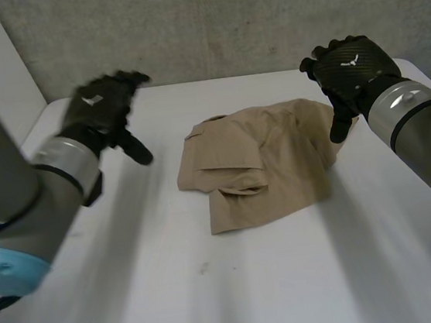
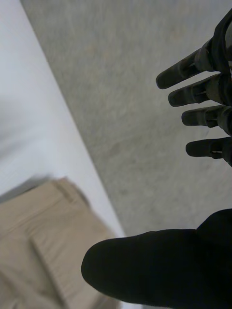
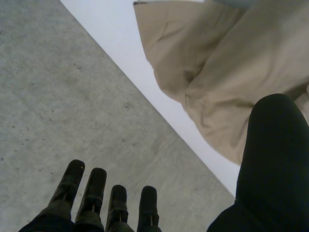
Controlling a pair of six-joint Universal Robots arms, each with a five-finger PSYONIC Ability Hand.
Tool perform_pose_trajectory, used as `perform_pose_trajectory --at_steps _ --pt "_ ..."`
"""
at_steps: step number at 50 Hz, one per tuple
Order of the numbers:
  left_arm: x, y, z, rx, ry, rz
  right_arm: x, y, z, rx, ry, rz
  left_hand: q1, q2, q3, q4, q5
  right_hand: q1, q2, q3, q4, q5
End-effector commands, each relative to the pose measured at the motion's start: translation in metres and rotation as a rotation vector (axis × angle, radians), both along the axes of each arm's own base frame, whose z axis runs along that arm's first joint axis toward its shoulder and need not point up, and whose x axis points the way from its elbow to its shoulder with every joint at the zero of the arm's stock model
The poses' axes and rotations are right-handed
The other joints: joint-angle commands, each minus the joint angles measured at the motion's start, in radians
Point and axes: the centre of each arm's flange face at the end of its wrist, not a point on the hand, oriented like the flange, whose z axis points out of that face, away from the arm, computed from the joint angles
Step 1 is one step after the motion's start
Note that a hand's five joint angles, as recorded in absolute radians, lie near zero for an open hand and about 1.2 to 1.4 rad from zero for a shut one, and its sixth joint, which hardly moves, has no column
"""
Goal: Fold the shorts.
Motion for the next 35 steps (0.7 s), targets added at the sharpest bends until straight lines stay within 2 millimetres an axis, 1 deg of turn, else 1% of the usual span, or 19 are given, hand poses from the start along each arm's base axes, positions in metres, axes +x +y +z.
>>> perform_pose_trajectory --at_steps 1,5,6,10,13,15,18,19,20,24,25,28,29,30,31,32,33,34,35 --pt "-0.044 -0.025 -0.084 -0.055 -0.195 -0.13 0.001 -0.002 -0.01 0.016 0.035 0.001 0.035 0.031 0.008 0.018 0.005 0.002 -0.025 -0.035 -0.054 -0.049" --pt "-0.06 -0.04 -0.12 -0.097 -0.244 -0.153 0.001 -0.003 -0.016 0.032 0.045 0.003 0.038 0.034 0.011 0.021 0.008 0.002 -0.025 -0.035 -0.054 -0.049" --pt "-0.064 -0.046 -0.134 -0.103 -0.257 -0.156 0.001 -0.003 -0.016 0.032 0.044 0.004 0.041 0.037 0.014 0.024 0.011 0.002 -0.025 -0.035 -0.054 -0.049" --pt "-0.072 -0.059 -0.158 -0.106 -0.275 -0.161 0.002 -0.004 -0.02 0.04 0.049 0.008 0.102 0.098 0.076 0.085 0.073 0.002 -0.025 -0.035 -0.054 -0.049" --pt "-0.076 -0.062 -0.169 -0.101 -0.278 -0.175 0.002 -0.005 -0.021 0.04 0.049 0.005 0.149 0.145 0.123 0.132 0.12 0.002 -0.025 -0.035 -0.054 -0.049" --pt "-0.079 -0.063 -0.173 -0.104 -0.274 -0.197 0.002 -0.005 -0.021 0.041 0.051 0.005 0.281 0.277 0.254 0.264 0.251 0.002 -0.025 -0.035 -0.054 -0.049" --pt "-0.085 -0.065 -0.172 -0.126 -0.256 -0.236 0.002 -0.006 -0.024 0.046 0.053 0.005 0.721 0.716 0.694 0.704 0.691 0.002 -0.025 -0.035 -0.054 -0.049" --pt "-0.086 -0.067 -0.17 -0.138 -0.248 -0.239 0.002 -0.006 -0.024 0.046 0.053 0.005 0.92 0.915 0.893 0.903 0.89 0.002 -0.025 -0.035 -0.054 -0.049" --pt "-0.088 -0.072 -0.162 -0.176 -0.226 -0.228 0.002 -0.006 -0.025 0.049 0.055 0.005 1.206 1.202 1.179 1.189 1.176 0.002 -0.025 -0.035 -0.054 -0.049" --pt "-0.084 -0.086 -0.123 -0.311 -0.162 -0.117 0.002 -0.008 -0.03 0.06 0.061 0.003 1.209 1.205 1.182 1.192 1.179 0.002 -0.025 -0.035 -0.054 -0.049" --pt "-0.079 -0.09 -0.096 -0.374 -0.124 -0.057 0.002 -0.008 -0.03 0.06 0.06 0.002 1.209 1.205 1.182 1.192 1.179 0.002 -0.025 -0.035 -0.054 -0.049" --pt "-0.069 -0.093 -0.059 -0.453 -0.065 0.025 0.003 -0.008 -0.03 0.06 0.06 0.004 1.209 1.205 1.182 1.192 1.179 0.002 -0.025 -0.035 -0.054 -0.049" --pt "-0.059 -0.096 -0.038 -0.495 -0.027 0.071 0.002 -0.008 -0.029 0.058 0.058 0.002 1.209 1.205 1.182 1.192 1.179 0.002 -0.025 -0.035 -0.054 -0.049" --pt "-0.052 -0.097 -0.027 -0.513 -0.01 0.088 0.002 -0.008 -0.029 0.058 0.058 0.002 1.209 1.205 1.182 1.192 1.179 0.002 -0.025 -0.035 -0.054 -0.049" --pt "-0.052 -0.097 -0.027 -0.513 -0.01 0.088 0.002 -0.008 -0.029 0.058 0.058 0.002 1.209 1.205 1.182 1.192 1.179 0.002 -0.025 -0.035 -0.054 -0.049" --pt "-0.046 -0.098 -0.017 -0.53 0.004 0.103 0.002 -0.008 -0.028 0.056 0.058 0.004 1.209 1.205 1.182 1.192 1.179 0.002 -0.025 -0.035 -0.054 -0.049" --pt "-0.034 -0.099 0.0 -0.554 0.029 0.127 0.002 -0.008 -0.028 0.058 0.058 0.004 1.209 1.205 1.182 1.192 1.179 0.002 -0.025 -0.035 -0.054 -0.049" --pt "-0.034 -0.099 0.0 -0.554 0.03 0.127 0.002 -0.008 -0.028 0.058 0.057 0.004 1.209 1.205 1.182 1.192 1.179 0.002 -0.025 -0.035 -0.054 -0.049" --pt "-0.024 -0.098 0.014 -0.572 0.046 0.144 0.003 -0.007 -0.028 0.057 0.056 0.005 1.209 1.205 1.182 1.192 1.179 0.002 -0.025 -0.035 -0.054 -0.049"
